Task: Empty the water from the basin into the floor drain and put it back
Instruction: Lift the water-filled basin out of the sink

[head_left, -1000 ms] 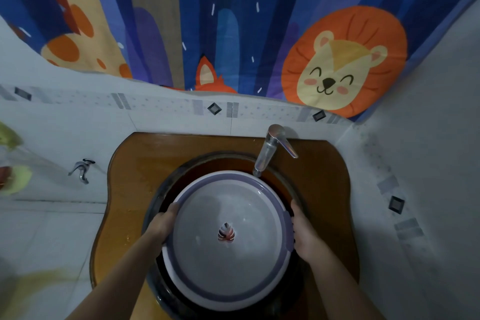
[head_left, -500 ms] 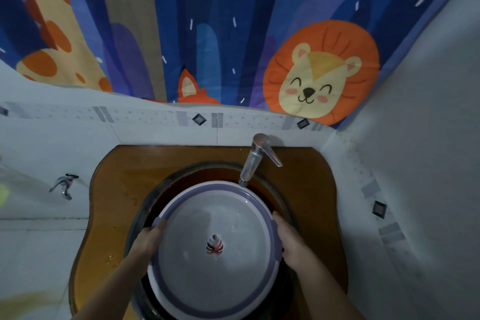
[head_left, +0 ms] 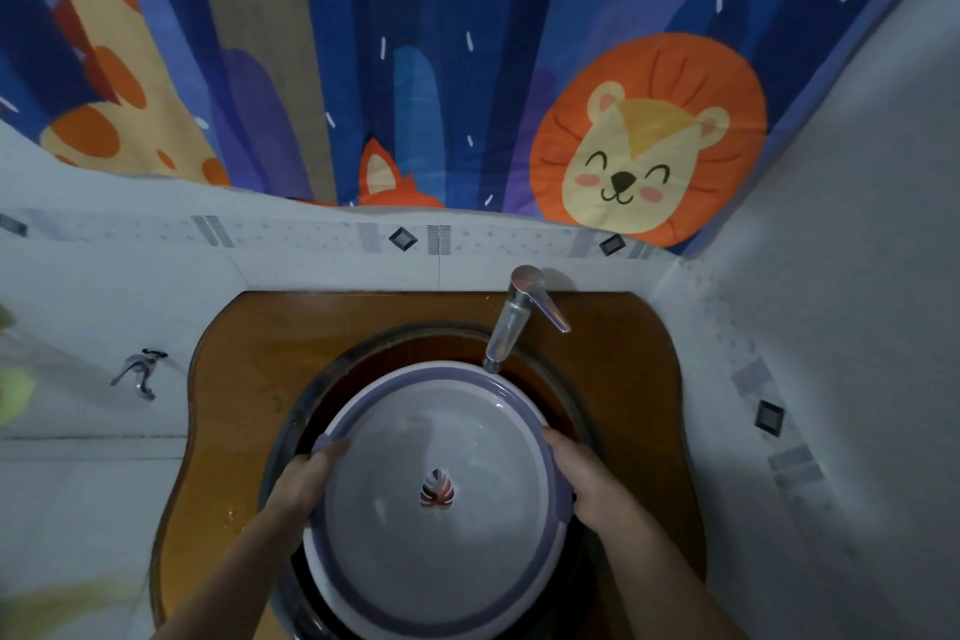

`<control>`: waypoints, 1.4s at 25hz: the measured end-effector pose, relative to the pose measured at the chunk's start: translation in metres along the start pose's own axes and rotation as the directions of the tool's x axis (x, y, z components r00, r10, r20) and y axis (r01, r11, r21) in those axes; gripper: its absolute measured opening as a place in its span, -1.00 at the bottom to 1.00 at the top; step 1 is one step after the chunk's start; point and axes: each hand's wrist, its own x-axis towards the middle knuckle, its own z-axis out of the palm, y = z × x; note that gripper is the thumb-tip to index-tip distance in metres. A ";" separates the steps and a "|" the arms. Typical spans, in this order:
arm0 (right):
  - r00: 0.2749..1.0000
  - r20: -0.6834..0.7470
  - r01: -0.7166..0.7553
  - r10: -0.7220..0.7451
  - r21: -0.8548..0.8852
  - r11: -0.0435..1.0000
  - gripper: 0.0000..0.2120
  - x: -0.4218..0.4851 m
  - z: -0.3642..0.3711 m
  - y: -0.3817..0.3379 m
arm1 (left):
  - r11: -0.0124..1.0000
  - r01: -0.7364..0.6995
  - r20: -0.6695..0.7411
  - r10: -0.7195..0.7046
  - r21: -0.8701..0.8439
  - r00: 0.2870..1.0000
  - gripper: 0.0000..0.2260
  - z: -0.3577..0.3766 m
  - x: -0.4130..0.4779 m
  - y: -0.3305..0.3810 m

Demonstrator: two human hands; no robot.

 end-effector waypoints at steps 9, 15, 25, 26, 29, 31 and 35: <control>1.000 -0.009 -0.012 0.011 -0.150 0.989 -0.37 -0.001 0.002 0.001 | 0.998 -0.028 0.049 0.032 -0.065 0.998 -0.60 -0.009 -0.004 0.001; 0.997 -0.007 0.069 -0.070 -0.128 0.989 -0.47 -0.011 -0.009 0.007 | 0.994 0.012 0.032 -0.008 -0.112 0.999 -0.55 -0.020 -0.010 0.004; 0.979 -0.021 0.198 -0.201 -0.108 0.974 -0.55 -0.025 -0.024 0.008 | 0.977 -0.096 0.030 0.104 -0.193 0.994 -0.56 -0.035 -0.032 -0.015; 0.980 -0.015 0.195 -0.197 -0.086 0.977 -0.55 -0.027 -0.025 0.009 | 0.972 -0.099 0.026 0.107 -0.215 0.994 -0.56 -0.033 -0.034 -0.019; 0.981 -0.019 0.193 -0.193 0.002 0.981 -0.60 -0.029 -0.024 0.014 | 0.954 -0.110 -0.065 0.096 -0.280 0.993 -0.62 -0.024 -0.039 -0.029; 0.980 -0.027 0.200 -0.199 0.049 0.979 -0.63 -0.034 -0.022 0.018 | 0.935 -0.126 -0.117 0.092 -0.332 0.989 -0.66 -0.018 -0.041 -0.037; 0.974 -0.045 0.226 -0.223 0.068 0.972 -0.71 -0.045 -0.015 0.016 | 0.914 -0.108 -0.164 0.046 -0.391 0.985 -0.67 -0.017 -0.048 -0.044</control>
